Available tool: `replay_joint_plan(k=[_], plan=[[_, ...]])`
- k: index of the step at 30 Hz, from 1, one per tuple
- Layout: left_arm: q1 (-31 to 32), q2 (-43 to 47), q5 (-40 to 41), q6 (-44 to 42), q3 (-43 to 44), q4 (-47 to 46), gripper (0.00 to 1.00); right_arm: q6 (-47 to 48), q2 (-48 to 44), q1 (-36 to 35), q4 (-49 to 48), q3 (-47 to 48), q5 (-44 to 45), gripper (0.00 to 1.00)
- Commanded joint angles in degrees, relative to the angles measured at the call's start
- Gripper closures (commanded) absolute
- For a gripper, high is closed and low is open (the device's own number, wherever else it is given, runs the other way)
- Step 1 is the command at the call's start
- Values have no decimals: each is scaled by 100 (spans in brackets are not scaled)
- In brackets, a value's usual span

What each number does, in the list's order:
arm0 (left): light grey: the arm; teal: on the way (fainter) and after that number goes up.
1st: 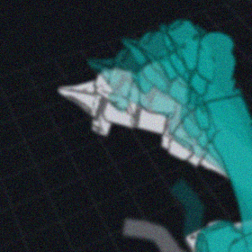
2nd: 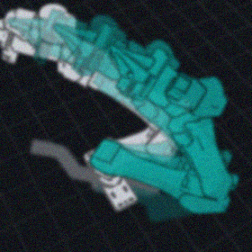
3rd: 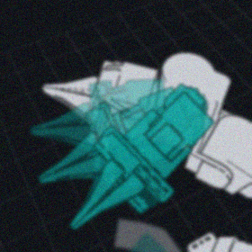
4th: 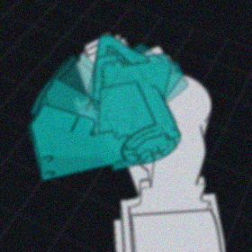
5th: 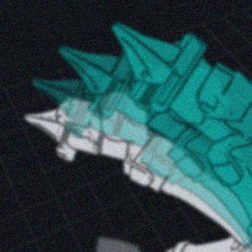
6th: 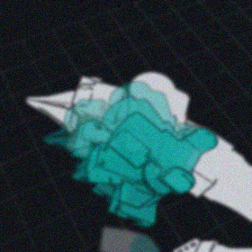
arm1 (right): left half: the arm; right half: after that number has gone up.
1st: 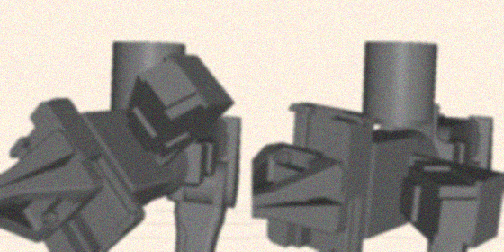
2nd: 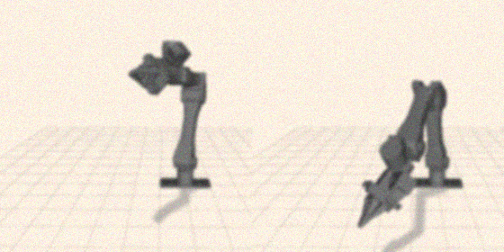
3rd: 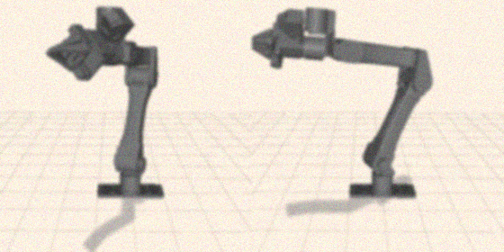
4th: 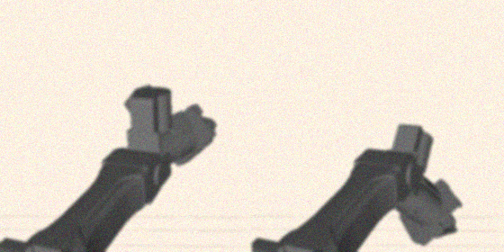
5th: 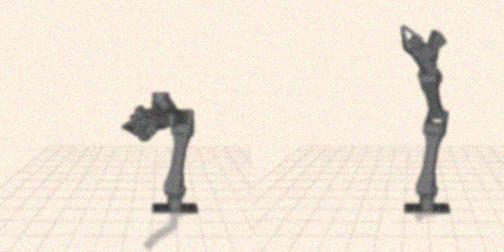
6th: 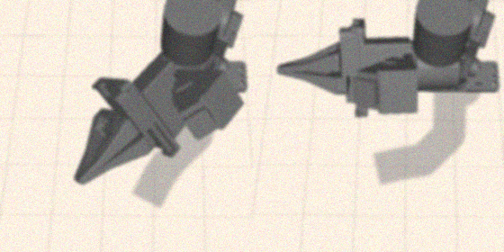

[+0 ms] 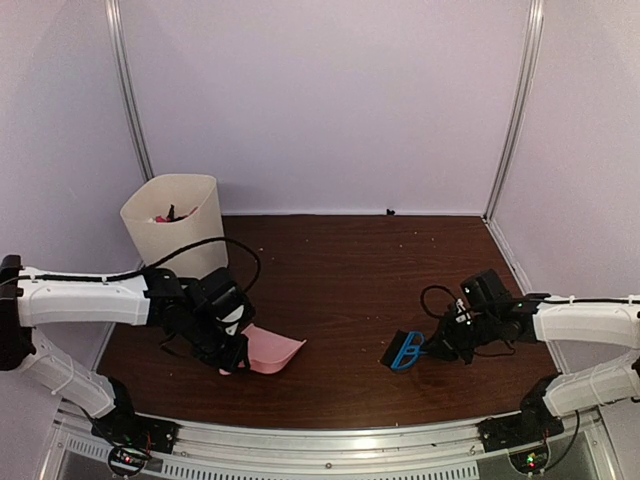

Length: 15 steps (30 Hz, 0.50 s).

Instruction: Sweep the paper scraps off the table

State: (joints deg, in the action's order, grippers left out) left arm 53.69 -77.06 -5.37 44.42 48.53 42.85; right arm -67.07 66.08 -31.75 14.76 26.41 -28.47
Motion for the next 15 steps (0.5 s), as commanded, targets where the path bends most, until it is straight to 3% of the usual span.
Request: replay_joint_plan(k=[1,4,8,15], plan=[[201,-226,-230,-13,-268,-58,100,377,212,-33,777,63,-33,87],[279,-265,-289,45,-406,-43,99,498,307,-31,951,122,-25,79],[289,-311,-411,69,-591,-40,82,626,419,-33,1085,170,17,72],[290,-336,-399,57,-814,5,72,660,423,-33,1248,232,224,60]])
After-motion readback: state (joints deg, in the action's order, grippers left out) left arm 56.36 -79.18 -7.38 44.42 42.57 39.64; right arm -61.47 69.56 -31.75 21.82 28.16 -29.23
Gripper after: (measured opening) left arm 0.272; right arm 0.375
